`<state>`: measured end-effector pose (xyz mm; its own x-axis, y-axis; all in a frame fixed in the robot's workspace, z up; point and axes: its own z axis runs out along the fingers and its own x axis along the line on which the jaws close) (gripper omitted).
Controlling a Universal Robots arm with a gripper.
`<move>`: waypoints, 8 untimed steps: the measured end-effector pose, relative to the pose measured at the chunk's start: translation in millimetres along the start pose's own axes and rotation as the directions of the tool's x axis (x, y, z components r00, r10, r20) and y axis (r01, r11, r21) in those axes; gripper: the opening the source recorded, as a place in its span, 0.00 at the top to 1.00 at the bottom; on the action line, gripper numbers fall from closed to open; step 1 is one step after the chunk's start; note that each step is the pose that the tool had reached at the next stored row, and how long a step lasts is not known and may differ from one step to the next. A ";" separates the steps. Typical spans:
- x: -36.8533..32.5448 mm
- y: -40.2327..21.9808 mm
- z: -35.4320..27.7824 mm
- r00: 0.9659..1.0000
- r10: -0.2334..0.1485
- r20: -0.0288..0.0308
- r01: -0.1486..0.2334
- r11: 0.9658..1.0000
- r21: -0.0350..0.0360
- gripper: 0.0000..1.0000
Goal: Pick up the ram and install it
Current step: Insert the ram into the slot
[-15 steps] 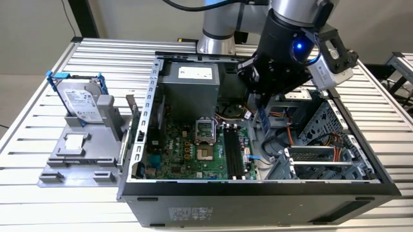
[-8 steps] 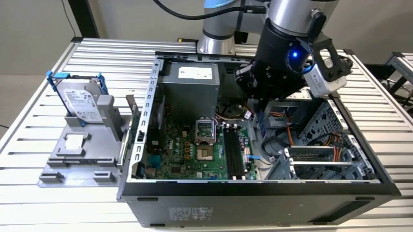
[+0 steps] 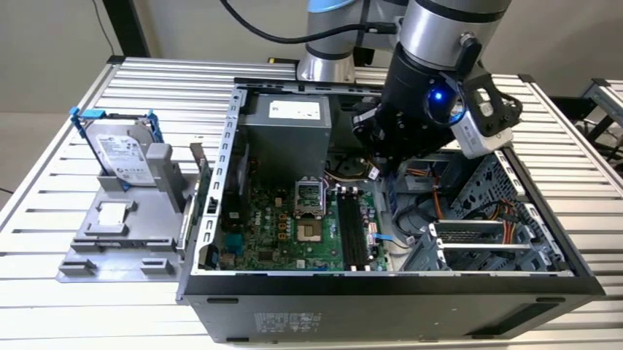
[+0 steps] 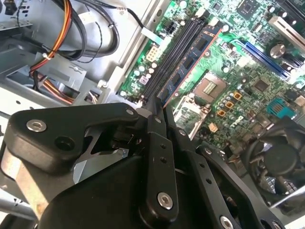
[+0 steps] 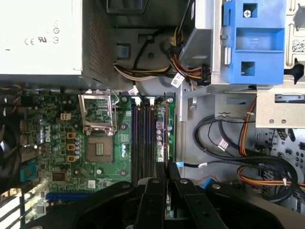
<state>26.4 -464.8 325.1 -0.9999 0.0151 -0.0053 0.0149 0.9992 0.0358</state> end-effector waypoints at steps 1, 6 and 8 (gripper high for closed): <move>0.0 -0.1 1.6 1.000 0.000 0.000 0.000 1.000 0.000 1.00; 0.1 0.2 10.8 1.000 0.000 0.000 0.000 1.000 0.000 1.00; 0.8 0.1 14.5 1.000 0.000 0.000 0.000 1.000 0.000 1.00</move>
<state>25.8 -464.1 310.6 -0.9999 0.0153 -0.0052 0.0152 0.9992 0.0359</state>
